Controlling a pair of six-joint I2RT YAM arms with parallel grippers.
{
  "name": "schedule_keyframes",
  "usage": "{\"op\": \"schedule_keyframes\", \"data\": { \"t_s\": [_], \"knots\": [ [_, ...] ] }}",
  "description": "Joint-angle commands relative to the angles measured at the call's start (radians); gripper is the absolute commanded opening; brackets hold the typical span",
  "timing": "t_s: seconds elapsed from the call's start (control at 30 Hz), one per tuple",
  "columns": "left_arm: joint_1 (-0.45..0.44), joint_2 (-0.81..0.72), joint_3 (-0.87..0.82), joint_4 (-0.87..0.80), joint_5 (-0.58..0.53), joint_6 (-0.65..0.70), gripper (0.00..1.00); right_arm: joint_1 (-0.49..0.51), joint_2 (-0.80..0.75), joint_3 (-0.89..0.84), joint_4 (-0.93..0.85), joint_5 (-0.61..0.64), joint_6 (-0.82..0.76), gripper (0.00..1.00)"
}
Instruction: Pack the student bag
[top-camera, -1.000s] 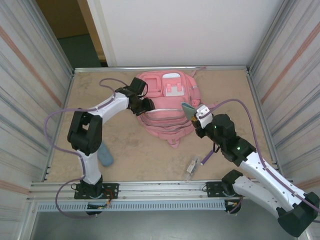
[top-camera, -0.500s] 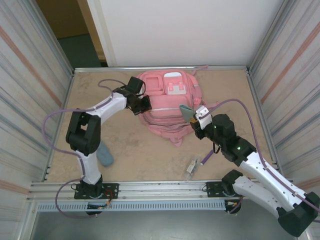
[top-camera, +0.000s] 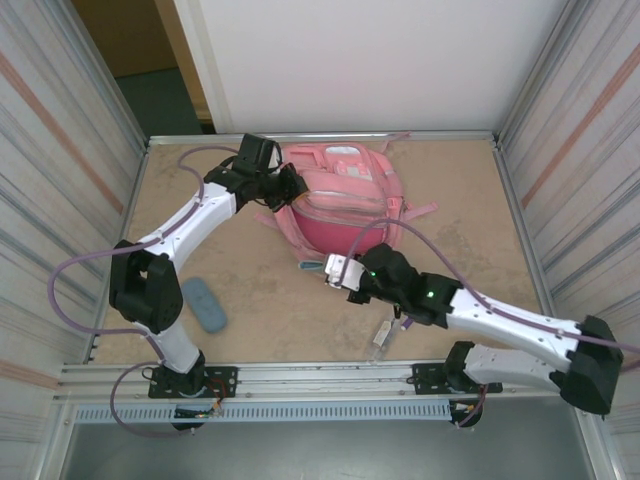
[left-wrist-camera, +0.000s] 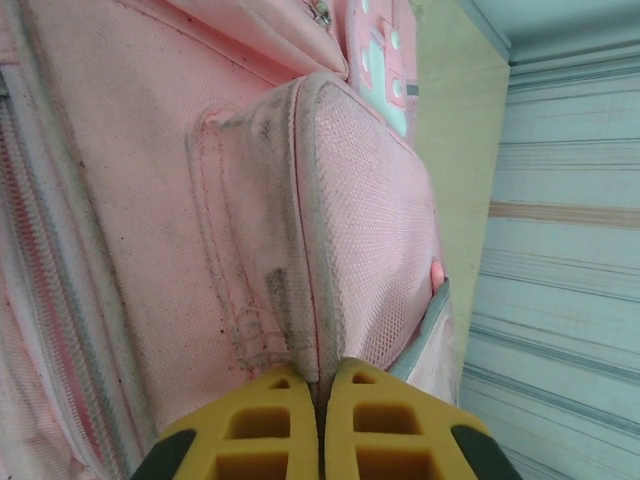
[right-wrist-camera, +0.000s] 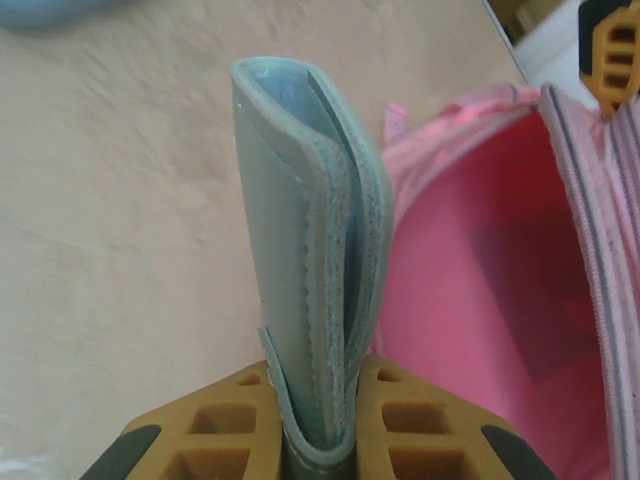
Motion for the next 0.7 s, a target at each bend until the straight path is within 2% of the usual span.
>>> {"op": "schedule_keyframes", "data": {
  "t_s": [0.0, 0.2, 0.3, 0.67],
  "knots": [
    [-0.004, -0.053, 0.03, 0.128, 0.076, -0.04, 0.0, -0.001, 0.046, -0.006, 0.163, 0.194, -0.122, 0.0],
    [-0.005, -0.075, 0.004, 0.142, 0.077, -0.039, 0.0, -0.065, 0.024, -0.031, 0.209, 0.132, -0.074, 0.0],
    [-0.003, -0.088, -0.009, 0.143, 0.059, -0.036, 0.0, -0.077, 0.035, -0.047, 0.22, 0.17, -0.073, 0.0],
    [-0.003, -0.102, -0.039, 0.167, 0.1, -0.054, 0.0, -0.116, 0.1, -0.065, 0.249, 0.227, -0.05, 0.0]
  ]
}}
